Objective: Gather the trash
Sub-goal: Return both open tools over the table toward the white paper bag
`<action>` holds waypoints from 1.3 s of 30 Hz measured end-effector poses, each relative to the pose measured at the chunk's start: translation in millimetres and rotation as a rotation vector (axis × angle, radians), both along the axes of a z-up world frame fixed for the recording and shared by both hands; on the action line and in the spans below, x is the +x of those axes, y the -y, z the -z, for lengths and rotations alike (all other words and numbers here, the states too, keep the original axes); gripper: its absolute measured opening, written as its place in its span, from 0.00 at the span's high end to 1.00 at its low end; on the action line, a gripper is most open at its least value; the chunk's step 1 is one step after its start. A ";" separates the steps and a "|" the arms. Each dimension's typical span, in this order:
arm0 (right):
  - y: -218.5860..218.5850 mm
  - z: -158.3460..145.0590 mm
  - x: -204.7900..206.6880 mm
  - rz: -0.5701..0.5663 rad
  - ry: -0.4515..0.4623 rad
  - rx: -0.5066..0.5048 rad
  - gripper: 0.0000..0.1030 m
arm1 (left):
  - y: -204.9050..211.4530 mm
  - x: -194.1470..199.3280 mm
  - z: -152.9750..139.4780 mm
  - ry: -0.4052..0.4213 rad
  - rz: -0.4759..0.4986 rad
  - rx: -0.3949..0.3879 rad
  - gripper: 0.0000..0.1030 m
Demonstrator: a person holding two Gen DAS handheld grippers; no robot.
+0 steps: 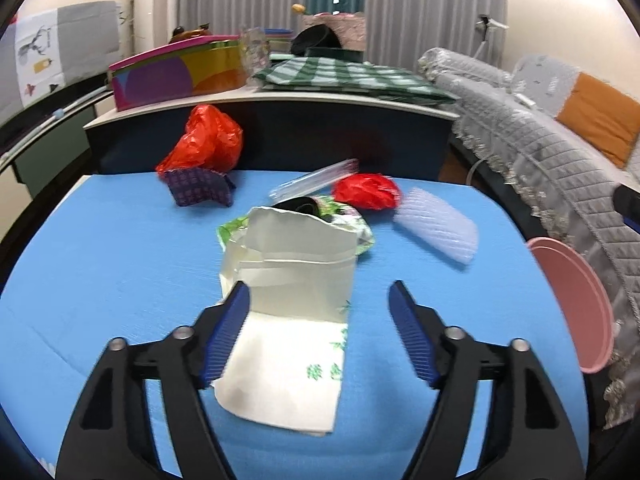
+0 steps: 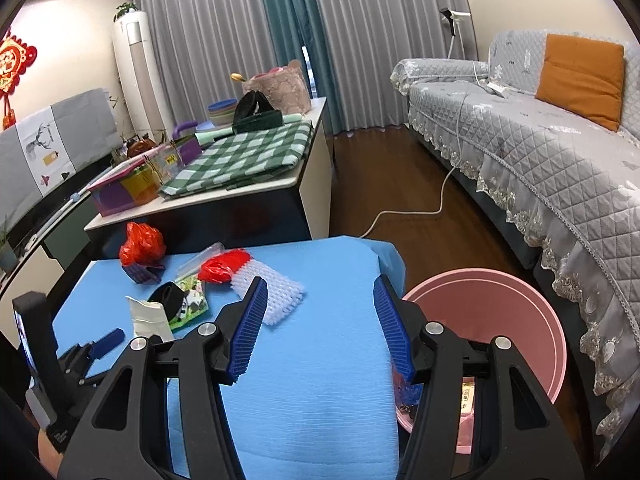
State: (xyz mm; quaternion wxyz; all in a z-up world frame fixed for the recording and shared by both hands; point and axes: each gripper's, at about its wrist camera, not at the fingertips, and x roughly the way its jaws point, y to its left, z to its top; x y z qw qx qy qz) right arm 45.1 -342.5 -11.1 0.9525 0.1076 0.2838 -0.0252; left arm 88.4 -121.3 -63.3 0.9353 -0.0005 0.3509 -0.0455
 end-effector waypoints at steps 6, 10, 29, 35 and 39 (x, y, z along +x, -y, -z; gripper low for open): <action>-1.9 11.9 11.2 -0.007 -0.032 -0.014 0.45 | 4.7 17.9 8.9 -0.051 -0.044 0.039 0.28; -6.9 19.6 20.7 -0.014 -0.055 -0.017 0.45 | 4.2 26.3 16.7 -0.088 -0.067 0.044 0.28; -52.5 73.5 88.2 -0.068 -0.237 0.020 0.44 | -32.2 25.9 15.0 -0.085 -0.059 0.004 0.78; -54.4 87.0 98.9 -0.056 -0.276 0.046 0.44 | -40.8 21.0 10.8 -0.045 -0.069 0.022 0.67; -59.9 92.9 104.4 -0.063 -0.286 0.049 0.45 | -41.6 22.7 11.4 -0.043 -0.070 0.032 0.50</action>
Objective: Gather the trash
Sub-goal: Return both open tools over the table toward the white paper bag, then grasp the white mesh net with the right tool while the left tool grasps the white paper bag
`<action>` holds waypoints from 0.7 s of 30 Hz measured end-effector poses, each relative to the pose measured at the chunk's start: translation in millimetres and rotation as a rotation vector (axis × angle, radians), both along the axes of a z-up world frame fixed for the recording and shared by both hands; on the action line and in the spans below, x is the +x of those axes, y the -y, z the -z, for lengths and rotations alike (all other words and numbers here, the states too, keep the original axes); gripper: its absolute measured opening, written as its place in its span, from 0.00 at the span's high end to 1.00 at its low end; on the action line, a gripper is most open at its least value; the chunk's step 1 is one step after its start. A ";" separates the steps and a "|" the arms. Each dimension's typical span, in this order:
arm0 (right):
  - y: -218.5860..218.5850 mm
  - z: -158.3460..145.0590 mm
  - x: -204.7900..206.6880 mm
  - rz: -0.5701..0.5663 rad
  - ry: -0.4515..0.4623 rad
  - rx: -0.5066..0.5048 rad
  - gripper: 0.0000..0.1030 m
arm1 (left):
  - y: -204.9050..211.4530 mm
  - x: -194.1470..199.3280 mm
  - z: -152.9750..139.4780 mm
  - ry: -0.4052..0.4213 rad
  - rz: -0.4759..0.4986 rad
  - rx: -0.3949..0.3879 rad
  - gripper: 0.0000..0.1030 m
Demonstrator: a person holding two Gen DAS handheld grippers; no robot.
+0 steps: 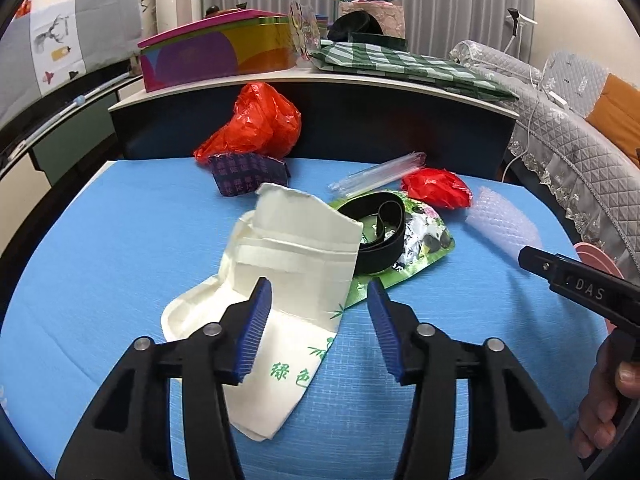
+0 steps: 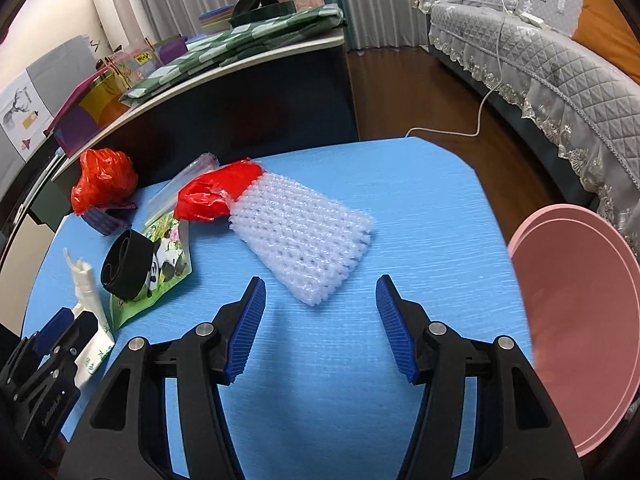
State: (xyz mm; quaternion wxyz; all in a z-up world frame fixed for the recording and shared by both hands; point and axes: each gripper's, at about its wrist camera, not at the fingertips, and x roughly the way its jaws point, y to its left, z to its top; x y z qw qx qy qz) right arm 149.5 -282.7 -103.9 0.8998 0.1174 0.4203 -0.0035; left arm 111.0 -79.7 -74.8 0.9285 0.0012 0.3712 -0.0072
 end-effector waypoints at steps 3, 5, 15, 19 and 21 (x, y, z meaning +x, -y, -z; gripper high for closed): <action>-2.3 1.1 2.3 -0.004 0.000 -0.008 0.53 | 1.7 2.0 1.4 -0.003 0.000 0.009 0.46; -2.6 0.0 2.6 -0.006 0.004 -0.010 0.56 | 3.0 3.2 1.9 -0.002 -0.002 0.022 0.46; -4.7 -8.8 -3.0 -0.055 0.038 -0.012 0.91 | 11.2 13.8 8.3 -0.023 -0.020 0.082 0.42; -5.2 -14.7 -7.6 -0.070 0.058 -0.006 0.92 | 13.2 16.4 8.8 -0.023 -0.036 0.102 0.42; -3.9 -18.2 -10.3 -0.075 0.068 -0.001 0.92 | 14.1 16.9 8.8 -0.024 -0.034 0.108 0.42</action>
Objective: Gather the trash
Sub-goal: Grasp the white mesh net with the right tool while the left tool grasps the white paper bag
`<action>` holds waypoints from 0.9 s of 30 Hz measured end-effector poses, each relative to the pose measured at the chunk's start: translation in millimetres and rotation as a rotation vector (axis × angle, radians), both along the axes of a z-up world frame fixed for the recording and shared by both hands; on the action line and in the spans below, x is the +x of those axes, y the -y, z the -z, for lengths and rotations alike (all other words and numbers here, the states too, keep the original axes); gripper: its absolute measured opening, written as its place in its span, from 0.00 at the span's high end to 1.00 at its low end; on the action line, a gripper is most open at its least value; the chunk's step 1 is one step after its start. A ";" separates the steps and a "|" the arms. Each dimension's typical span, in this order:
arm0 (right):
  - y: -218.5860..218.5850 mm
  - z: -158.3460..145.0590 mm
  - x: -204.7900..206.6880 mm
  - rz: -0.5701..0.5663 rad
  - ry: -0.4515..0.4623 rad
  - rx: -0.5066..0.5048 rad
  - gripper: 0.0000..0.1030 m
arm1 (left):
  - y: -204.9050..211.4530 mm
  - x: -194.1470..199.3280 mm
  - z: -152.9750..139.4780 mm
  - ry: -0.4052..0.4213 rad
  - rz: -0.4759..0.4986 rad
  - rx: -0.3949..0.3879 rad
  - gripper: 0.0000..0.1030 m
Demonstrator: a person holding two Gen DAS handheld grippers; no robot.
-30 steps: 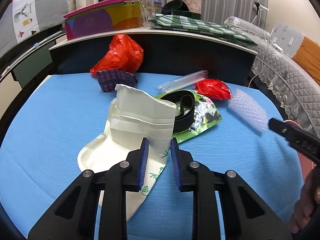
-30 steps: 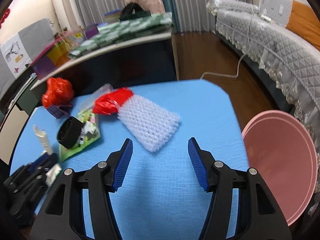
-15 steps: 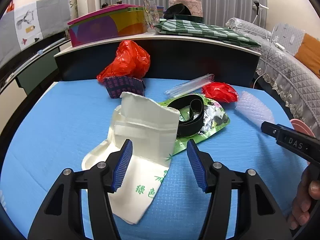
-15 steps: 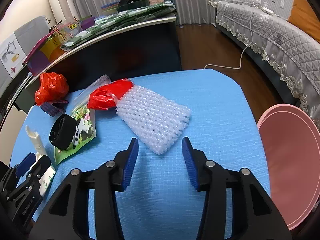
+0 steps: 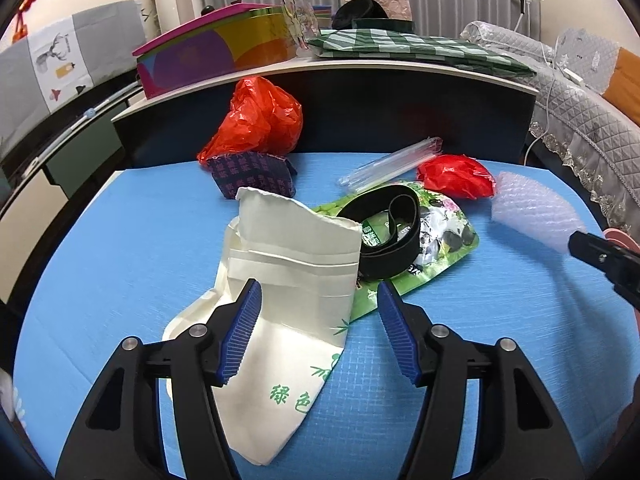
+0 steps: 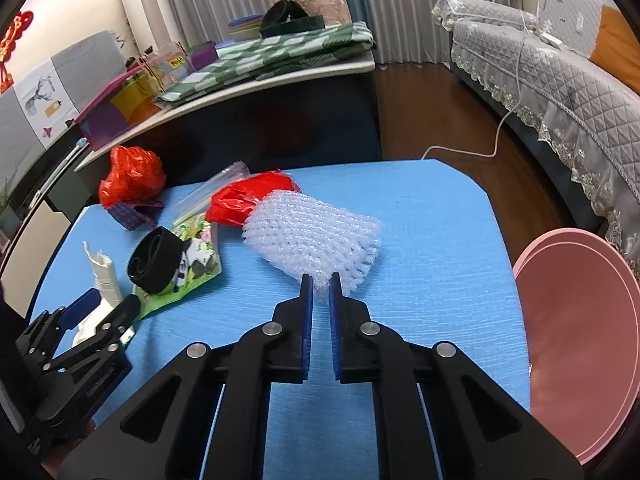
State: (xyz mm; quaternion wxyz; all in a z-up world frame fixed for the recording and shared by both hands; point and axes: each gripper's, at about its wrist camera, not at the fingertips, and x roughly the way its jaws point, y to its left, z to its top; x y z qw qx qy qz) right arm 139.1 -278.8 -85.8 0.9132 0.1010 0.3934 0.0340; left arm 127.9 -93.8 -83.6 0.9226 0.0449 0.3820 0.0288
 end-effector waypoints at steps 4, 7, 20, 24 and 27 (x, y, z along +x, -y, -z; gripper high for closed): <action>1.3 -7.4 -7.6 -0.005 0.017 0.006 0.92 | 0.0 0.3 0.1 0.001 -0.007 0.004 0.53; 0.9 -15.0 -15.4 -0.010 0.039 -0.005 0.92 | 0.3 1.0 1.1 -0.008 -0.004 0.001 0.71; 5.7 -49.9 -58.4 -0.005 0.121 -0.037 0.92 | 5.1 -34.1 -35.0 0.106 0.034 0.021 0.91; 6.9 -61.4 -71.7 0.001 0.145 -0.042 0.92 | 2.3 -48.2 -50.3 0.138 0.053 0.004 0.93; 7.6 -68.7 -82.4 0.008 0.161 -0.046 0.92 | -1.7 -56.6 -58.7 0.145 0.066 -0.030 0.93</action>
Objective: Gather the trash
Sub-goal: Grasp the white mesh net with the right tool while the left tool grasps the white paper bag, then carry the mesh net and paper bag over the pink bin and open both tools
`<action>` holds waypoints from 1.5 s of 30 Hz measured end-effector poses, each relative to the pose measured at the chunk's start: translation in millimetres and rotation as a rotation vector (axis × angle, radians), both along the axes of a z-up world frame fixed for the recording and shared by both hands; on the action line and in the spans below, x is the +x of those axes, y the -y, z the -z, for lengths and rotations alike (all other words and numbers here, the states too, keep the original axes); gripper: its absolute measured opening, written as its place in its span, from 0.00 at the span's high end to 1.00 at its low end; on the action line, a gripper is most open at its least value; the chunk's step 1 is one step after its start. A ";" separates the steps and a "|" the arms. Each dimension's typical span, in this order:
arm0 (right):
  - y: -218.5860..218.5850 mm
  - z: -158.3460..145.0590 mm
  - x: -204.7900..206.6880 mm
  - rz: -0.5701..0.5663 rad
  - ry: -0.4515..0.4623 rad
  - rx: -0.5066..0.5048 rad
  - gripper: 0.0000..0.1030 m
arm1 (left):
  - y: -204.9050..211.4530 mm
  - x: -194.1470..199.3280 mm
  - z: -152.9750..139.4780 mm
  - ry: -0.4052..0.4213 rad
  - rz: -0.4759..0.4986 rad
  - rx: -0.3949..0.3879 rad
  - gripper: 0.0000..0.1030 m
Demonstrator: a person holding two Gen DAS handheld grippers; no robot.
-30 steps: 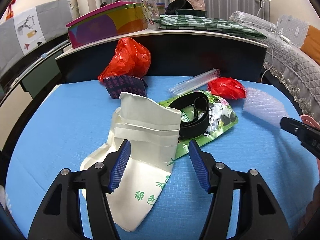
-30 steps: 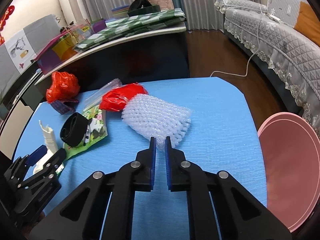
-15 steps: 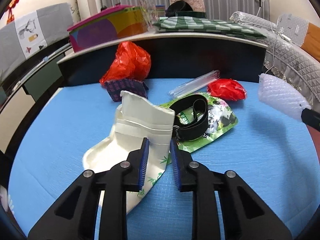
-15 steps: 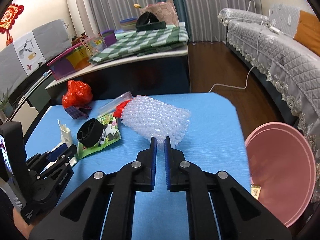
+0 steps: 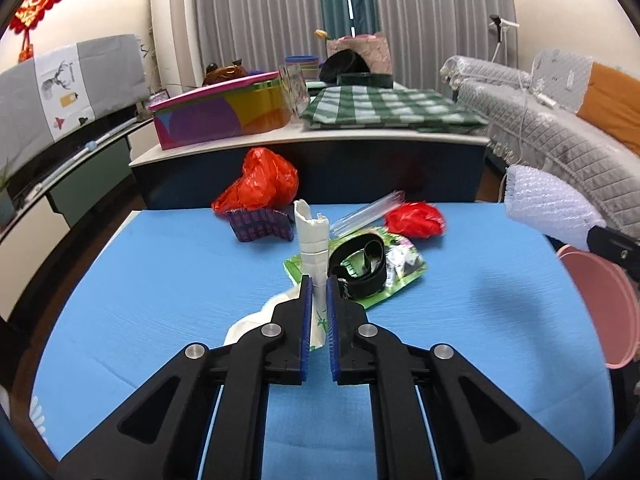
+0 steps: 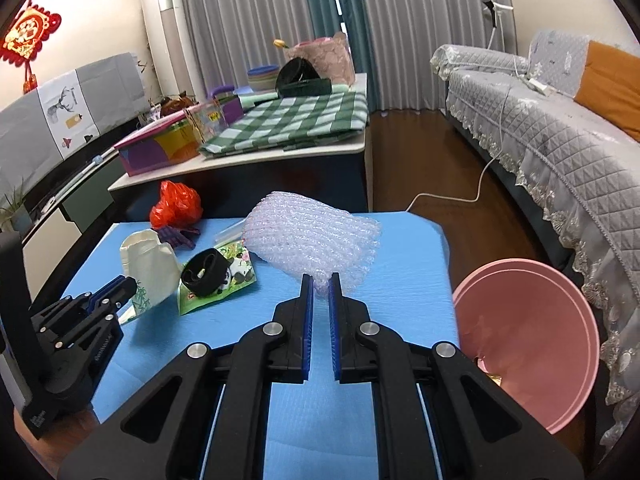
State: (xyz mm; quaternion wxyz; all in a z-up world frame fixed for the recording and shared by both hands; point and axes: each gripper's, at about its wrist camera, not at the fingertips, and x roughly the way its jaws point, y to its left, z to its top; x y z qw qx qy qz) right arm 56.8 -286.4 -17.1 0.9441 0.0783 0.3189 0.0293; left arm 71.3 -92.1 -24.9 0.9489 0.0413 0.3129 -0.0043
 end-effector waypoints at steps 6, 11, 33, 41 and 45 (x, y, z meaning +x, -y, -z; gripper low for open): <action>4.4 -10.5 -16.5 0.015 0.023 -0.015 0.92 | -4.1 -14.3 -11.7 -0.003 0.025 -0.060 0.94; 7.8 -17.7 -25.4 0.022 0.039 -0.028 0.92 | -1.0 -22.4 -21.0 0.011 0.046 -0.079 0.94; 47.7 -24.3 -45.4 0.122 0.059 -0.062 0.92 | 34.3 -34.8 -37.3 0.068 0.174 -0.129 0.94; 67.8 -22.5 -50.9 0.181 0.046 -0.090 0.92 | 55.9 -35.8 -37.8 0.070 0.217 -0.127 0.94; 78.9 -23.7 -56.1 0.209 0.047 -0.104 0.92 | 68.1 -37.6 -37.3 0.067 0.240 -0.129 0.94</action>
